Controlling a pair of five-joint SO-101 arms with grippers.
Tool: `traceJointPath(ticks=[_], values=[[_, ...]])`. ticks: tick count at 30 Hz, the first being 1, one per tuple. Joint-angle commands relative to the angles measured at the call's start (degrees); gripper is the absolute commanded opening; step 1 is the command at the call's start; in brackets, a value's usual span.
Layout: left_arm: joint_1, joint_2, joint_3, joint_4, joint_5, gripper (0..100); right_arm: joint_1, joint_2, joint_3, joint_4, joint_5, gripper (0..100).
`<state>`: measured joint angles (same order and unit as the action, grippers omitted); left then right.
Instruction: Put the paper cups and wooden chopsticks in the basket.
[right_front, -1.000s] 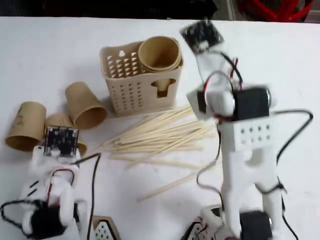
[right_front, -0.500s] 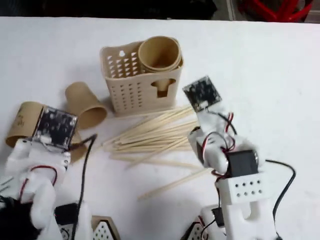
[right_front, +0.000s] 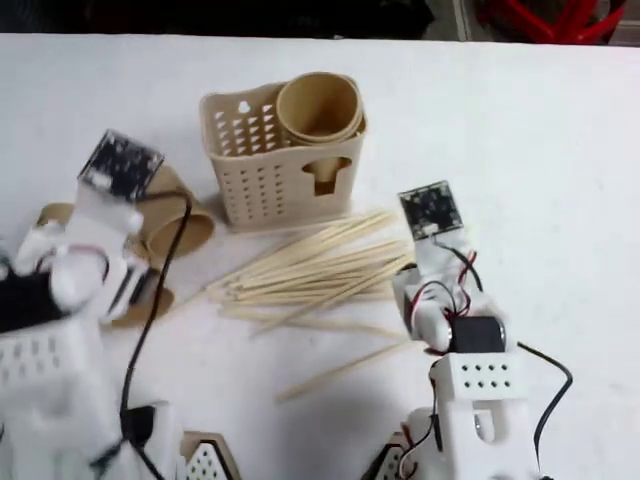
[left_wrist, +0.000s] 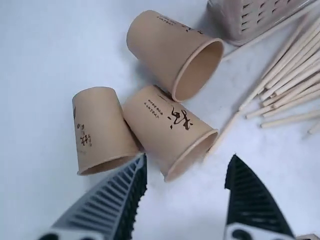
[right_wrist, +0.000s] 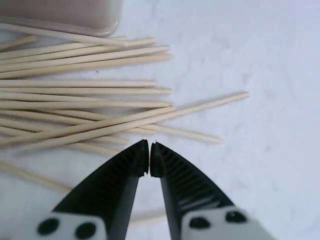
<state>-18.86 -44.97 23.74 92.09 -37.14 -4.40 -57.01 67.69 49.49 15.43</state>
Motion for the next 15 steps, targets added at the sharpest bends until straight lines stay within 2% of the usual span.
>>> traceJointPath(ticks=[1, 9, 15], values=[[-0.1, 9.2, 1.8, -9.6, -0.3, 26, 2.4, -1.1, 0.5, -2.8, -1.9, 2.3], [5.2, 16.7, 11.3, -25.7, 0.0, 26, 4.0, -1.1, 2.6, -5.3, -2.2, 2.4], [5.2, 17.2, 19.3, -40.1, 4.8, 26, 3.8, -1.1, 2.6, -5.1, -2.2, 2.4]])
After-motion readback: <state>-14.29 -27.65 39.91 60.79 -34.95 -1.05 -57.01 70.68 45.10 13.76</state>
